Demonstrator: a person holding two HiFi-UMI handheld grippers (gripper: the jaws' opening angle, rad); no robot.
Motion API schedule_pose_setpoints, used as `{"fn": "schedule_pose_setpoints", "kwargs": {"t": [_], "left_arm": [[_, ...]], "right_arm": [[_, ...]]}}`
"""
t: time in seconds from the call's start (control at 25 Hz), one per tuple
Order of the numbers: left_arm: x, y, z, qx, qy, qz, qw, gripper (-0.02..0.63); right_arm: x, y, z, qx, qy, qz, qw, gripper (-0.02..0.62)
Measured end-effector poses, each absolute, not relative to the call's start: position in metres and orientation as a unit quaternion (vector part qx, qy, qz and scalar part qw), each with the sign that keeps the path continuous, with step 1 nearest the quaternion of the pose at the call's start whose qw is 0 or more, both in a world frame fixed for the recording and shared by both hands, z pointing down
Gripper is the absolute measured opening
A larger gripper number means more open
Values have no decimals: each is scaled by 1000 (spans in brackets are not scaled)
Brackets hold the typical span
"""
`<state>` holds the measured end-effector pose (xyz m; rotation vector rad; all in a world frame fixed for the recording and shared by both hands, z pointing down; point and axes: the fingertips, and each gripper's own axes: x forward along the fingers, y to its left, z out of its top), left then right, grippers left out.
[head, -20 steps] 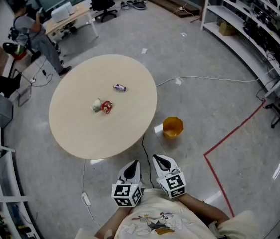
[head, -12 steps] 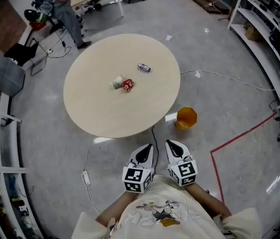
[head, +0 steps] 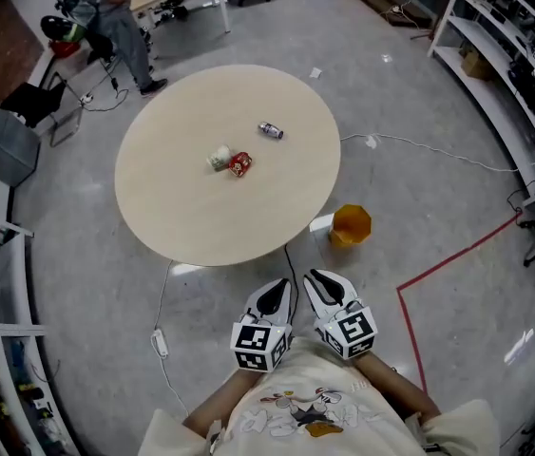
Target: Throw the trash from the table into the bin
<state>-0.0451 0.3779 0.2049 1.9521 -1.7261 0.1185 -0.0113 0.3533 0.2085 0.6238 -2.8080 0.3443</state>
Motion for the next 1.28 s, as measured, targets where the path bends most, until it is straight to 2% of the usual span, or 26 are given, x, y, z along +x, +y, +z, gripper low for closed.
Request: {"fn": "schedule_pose_setpoints", "kwargs": {"t": [0.08, 0.36, 0.44, 0.56, 0.76, 0.96, 1.28], "left_arm": [[-43, 379, 206, 722, -637, 43, 266, 4], [-58, 387, 213, 712, -642, 34, 284, 3], [-70, 394, 211, 705, -648, 29, 289, 3], [-95, 405, 209, 694, -658, 16, 293, 3], [-135, 418, 216, 681, -665, -9, 308, 3], [-144, 401, 217, 681, -655, -12, 327, 3], [-154, 321, 213, 661, -682, -11, 313, 3]], "right_arm": [[-10, 355, 209, 214, -962, 109, 128, 114], [-15, 356, 220, 222, -957, 124, 139, 120], [-21, 357, 223, 223, -955, 131, 145, 109], [-32, 356, 227, 235, -950, 145, 145, 6], [-62, 362, 229, 245, -948, 134, 150, 6], [-74, 352, 231, 234, -945, 140, 181, 6], [-84, 264, 230, 212, -952, 143, 168, 6]]}}
